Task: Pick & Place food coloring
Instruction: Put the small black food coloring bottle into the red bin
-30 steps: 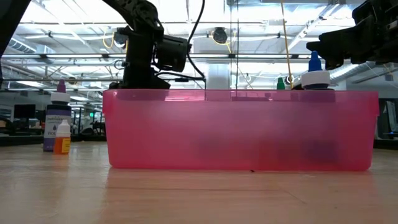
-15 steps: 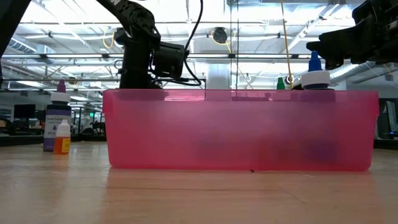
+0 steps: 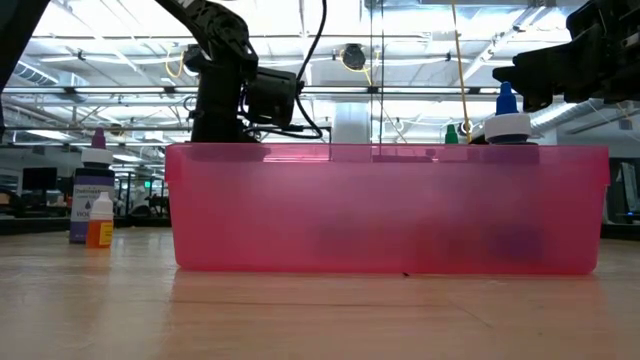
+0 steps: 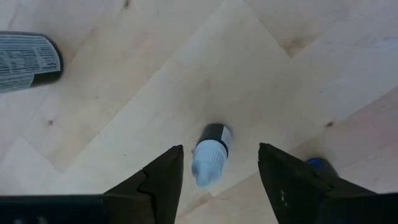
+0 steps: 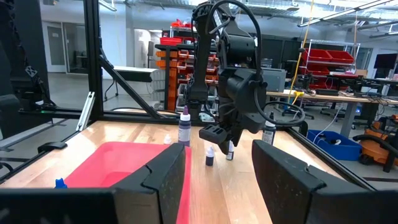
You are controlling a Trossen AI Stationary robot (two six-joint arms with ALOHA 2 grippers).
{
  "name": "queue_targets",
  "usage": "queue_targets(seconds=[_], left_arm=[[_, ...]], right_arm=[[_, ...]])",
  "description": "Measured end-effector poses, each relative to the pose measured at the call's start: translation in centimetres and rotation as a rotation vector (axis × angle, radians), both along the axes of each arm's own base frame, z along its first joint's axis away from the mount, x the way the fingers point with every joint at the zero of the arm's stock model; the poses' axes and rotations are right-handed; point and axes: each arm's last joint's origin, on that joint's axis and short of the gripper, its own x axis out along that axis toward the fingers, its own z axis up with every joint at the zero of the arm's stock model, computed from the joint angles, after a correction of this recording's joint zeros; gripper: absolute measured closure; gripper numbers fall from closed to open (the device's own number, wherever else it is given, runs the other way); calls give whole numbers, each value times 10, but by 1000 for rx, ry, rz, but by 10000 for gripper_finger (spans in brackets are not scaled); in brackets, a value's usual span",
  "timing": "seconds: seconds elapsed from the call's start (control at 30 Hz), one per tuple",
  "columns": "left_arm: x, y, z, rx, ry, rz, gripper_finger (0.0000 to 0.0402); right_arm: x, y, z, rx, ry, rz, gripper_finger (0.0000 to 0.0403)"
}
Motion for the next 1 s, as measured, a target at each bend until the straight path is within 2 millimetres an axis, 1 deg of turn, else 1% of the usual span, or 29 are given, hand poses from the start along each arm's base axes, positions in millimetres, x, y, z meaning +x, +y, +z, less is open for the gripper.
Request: queue_targets(seconds=[0.2,0.73,0.87,1.0], left_arm=[[0,-5,0,-2,14,-20,218],[0,-4,0,27,21,-23,266],[0,-4,0,27,21,-23,290],[0,-4,0,31,22,-28,326]], right_arm=[[0,0,0,0,0,0,226],[0,0,0,0,1,0,228],[0,0,0,0,0,0,229],[0,0,0,0,0,0,225]])
